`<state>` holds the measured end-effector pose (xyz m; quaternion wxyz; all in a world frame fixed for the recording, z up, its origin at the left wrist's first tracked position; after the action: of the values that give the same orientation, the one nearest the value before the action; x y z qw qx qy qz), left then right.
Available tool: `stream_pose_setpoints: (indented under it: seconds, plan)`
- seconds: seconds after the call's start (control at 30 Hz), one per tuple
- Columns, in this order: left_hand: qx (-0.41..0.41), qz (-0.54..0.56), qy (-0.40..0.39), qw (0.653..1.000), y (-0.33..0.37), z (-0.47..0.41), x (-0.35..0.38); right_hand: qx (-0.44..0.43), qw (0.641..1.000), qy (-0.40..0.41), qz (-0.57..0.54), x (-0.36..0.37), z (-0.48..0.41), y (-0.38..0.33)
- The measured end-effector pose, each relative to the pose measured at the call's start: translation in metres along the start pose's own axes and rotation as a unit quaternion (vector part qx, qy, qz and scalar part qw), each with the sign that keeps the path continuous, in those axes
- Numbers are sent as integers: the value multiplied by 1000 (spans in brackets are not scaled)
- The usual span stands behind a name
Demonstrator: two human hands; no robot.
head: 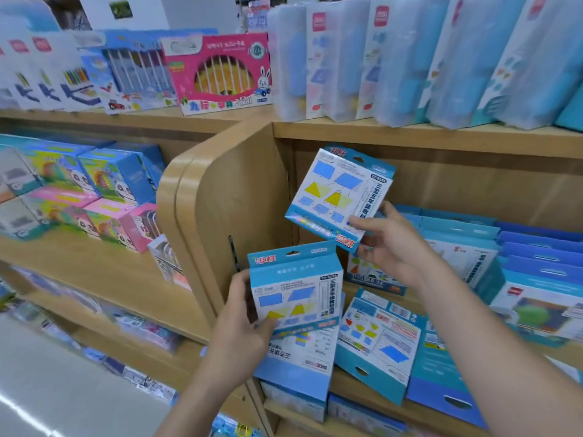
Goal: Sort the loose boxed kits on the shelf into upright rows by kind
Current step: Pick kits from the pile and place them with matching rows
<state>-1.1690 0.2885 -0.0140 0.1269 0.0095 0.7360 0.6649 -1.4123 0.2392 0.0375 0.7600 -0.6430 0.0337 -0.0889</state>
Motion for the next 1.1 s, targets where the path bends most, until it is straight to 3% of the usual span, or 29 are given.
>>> stream_pose_setpoints:
  seconds: [0.27,0.5,0.67,0.9,1.1]
  plan:
    - [4,81,5,997,18,-8,9,2,996,-52,-71,10,-14,-4]
    - [42,88,-29,995,26,-29,20,-32,999,-18,-17,-11,-5,0]
    - [24,96,-79,992,36,-51,30,-51,998,-31,7,-15,2,-8]
    - [-32,118,-95,988,39,-62,36,-43,981,-100,158,-14,7,-16]
    - [-28,80,-48,995,37,-57,33,-96,958,-68,261,-9,1,-31]
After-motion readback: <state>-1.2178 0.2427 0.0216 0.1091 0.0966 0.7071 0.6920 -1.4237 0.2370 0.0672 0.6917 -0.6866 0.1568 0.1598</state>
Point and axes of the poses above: each hand's wrist, its own z-axis away from the middle knuckle, its own x-axis out of the palm, y = z × x, the point moved 2 cm from there along -z, towards the middle knuckle, and after that the axes turned 13 degrees about z, right-handed, at the moved point
